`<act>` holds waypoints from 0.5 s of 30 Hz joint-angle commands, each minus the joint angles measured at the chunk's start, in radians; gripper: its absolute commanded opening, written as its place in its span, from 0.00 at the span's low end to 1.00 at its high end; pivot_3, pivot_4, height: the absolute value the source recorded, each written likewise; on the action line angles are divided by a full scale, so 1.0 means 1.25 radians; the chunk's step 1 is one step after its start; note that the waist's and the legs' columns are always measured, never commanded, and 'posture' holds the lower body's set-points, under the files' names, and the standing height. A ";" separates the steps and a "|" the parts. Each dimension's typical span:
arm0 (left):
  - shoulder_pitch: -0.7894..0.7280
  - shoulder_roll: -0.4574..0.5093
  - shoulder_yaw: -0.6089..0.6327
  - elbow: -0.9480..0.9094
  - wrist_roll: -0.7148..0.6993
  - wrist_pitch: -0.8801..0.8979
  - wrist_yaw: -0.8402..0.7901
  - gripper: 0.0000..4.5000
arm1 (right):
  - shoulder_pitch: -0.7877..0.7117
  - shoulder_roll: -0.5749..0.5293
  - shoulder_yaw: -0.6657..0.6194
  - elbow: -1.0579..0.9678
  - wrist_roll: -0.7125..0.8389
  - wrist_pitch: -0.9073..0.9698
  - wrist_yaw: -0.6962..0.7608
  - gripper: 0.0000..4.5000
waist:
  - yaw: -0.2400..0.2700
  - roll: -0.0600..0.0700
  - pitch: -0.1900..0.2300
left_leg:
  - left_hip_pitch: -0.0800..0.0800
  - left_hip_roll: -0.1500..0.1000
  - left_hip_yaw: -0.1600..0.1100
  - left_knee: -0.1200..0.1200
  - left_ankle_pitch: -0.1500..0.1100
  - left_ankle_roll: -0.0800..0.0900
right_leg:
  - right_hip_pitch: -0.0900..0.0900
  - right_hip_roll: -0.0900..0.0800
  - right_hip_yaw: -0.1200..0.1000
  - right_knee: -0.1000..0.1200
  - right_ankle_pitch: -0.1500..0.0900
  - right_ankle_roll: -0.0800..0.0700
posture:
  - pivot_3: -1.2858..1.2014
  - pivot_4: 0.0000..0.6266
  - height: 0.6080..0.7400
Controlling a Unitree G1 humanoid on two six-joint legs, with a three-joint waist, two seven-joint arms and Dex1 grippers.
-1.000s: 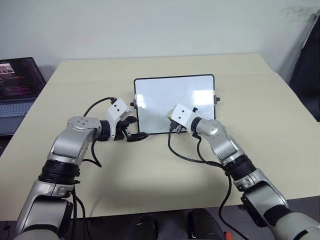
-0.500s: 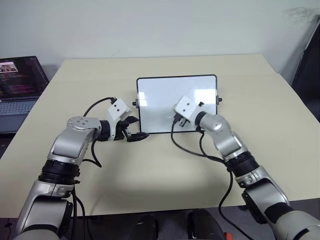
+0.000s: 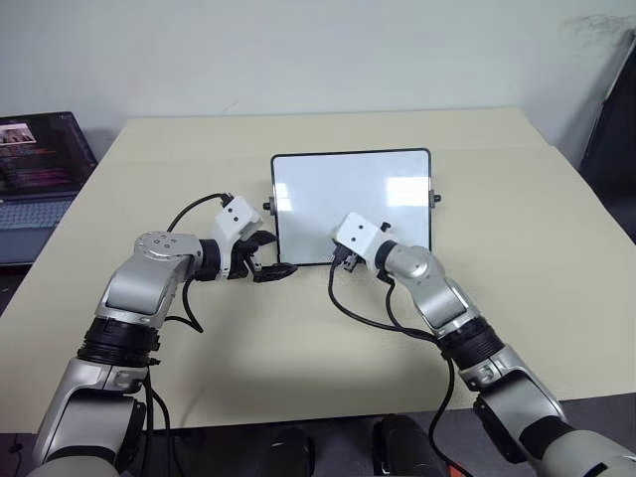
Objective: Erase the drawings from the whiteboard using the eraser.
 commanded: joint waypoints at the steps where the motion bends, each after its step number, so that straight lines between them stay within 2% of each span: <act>1: -0.002 0.001 0.017 -0.026 -0.007 -0.010 -0.001 1.00 | -0.018 -0.022 -0.055 -0.048 0.013 0.001 -0.017 0.22 | 0.000 0.000 0.000 | 0.000 0.000 0.000 0.000 0.000 0.000 | 0.000 0.000 0.000 0.000 0.000 0.000 | 0.52 0.24 1.00; 4: -0.003 -0.004 0.014 -0.034 -0.010 -0.011 -0.003 1.00 | -0.014 -0.036 -0.097 -0.098 0.039 0.030 -0.017 0.22 | 0.001 0.000 0.000 | -0.001 0.000 0.000 0.000 0.000 0.000 | 0.000 0.000 0.000 -0.001 0.000 0.000 | 0.52 0.24 1.00; 9: -0.005 -0.013 0.017 -0.057 -0.013 -0.061 -0.011 1.00 | 0.075 -0.060 -0.175 -0.309 0.100 0.171 0.010 0.22 | 0.004 0.000 0.000 | -0.001 0.000 0.000 -0.001 0.000 0.000 | -0.001 -0.001 0.000 -0.002 0.000 0.000 | 0.52 0.24 1.00; 15: 0.004 -0.018 -0.009 -0.138 -0.049 -0.097 -0.088 1.00 | 0.280 -0.098 -0.286 -0.565 0.129 0.360 -0.014 0.22 | 0.017 0.000 0.000 | -0.003 0.000 0.000 -0.001 0.000 0.000 | -0.001 -0.001 0.000 -0.003 -0.001 0.001 | 0.52 0.24 1.00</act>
